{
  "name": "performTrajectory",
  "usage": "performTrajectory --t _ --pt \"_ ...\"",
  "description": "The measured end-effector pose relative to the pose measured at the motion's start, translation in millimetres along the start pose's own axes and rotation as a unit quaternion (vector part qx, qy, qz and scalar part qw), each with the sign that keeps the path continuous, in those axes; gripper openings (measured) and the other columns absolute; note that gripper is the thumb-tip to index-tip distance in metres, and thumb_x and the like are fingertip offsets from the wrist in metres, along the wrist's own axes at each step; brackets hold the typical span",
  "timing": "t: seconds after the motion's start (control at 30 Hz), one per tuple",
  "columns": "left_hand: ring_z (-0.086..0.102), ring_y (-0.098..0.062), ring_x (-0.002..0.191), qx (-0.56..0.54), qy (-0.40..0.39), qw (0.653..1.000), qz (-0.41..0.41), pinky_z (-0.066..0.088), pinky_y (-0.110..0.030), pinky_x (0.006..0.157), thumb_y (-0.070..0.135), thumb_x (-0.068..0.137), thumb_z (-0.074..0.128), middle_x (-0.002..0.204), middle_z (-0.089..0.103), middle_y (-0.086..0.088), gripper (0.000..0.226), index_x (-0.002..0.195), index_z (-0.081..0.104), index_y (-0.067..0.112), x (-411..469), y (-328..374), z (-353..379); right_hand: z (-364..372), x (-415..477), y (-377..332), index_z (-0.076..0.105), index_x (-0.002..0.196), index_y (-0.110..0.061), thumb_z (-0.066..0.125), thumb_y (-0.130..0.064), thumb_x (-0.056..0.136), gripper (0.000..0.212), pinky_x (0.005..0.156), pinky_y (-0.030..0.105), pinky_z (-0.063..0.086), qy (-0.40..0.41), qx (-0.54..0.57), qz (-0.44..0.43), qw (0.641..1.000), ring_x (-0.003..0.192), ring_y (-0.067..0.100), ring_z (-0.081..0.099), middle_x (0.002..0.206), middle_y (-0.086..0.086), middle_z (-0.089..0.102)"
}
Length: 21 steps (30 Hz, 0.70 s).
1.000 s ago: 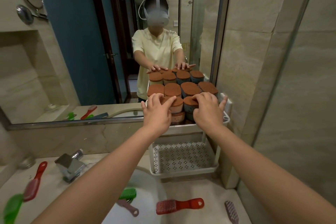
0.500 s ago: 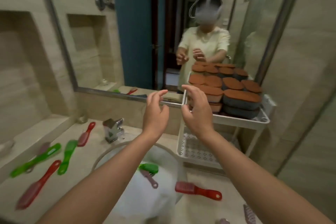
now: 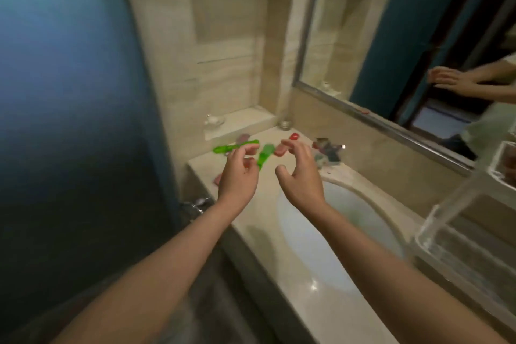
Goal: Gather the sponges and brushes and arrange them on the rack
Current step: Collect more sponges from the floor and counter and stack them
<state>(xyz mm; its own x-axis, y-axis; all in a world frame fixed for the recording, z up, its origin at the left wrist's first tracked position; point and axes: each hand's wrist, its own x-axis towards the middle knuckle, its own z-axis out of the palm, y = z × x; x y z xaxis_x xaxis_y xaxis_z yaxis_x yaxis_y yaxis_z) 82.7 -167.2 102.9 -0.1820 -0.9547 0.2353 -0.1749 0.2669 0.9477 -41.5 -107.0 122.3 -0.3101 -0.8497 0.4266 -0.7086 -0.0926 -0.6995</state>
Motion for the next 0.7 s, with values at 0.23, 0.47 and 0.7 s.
performTrajectory --t 0.23,0.47,0.7 --pt "0.060 -0.004 0.093 0.047 0.138 0.987 -0.067 0.047 -0.016 0.082 0.000 0.089 0.047 0.117 0.055 0.006 0.038 0.107 0.054 0.033 -38 -46 -152 131 -26 -83 0.052 0.130 -0.017 0.058 -0.016 0.083 0.048 0.103 0.034 0.042 -0.147 0.051 -0.042 0.987 0.117 0.015 0.051 0.132 -0.001 0.049" --pt "0.060 -0.010 0.094 0.094 0.253 0.954 -0.133 0.045 -0.011 0.079 -0.006 0.089 0.047 0.117 0.054 0.000 0.037 0.112 0.057 0.021 -113 -86 -298 251 -90 -182 0.046 0.138 -0.023 0.055 -0.021 0.090 0.049 0.104 0.033 0.043 -0.296 0.094 -0.086 0.947 0.128 0.010 0.045 0.142 -0.005 0.040" --pt "0.059 -0.009 0.095 0.138 0.371 0.899 -0.187 0.044 -0.020 0.087 -0.001 0.090 0.049 0.115 0.055 0.003 0.036 0.116 0.057 0.022 -210 -110 -414 339 -167 -277 0.048 0.136 -0.022 0.055 -0.017 0.088 0.049 0.095 0.035 0.048 -0.407 0.145 -0.164 0.887 0.122 0.010 0.049 0.137 -0.005 0.042"
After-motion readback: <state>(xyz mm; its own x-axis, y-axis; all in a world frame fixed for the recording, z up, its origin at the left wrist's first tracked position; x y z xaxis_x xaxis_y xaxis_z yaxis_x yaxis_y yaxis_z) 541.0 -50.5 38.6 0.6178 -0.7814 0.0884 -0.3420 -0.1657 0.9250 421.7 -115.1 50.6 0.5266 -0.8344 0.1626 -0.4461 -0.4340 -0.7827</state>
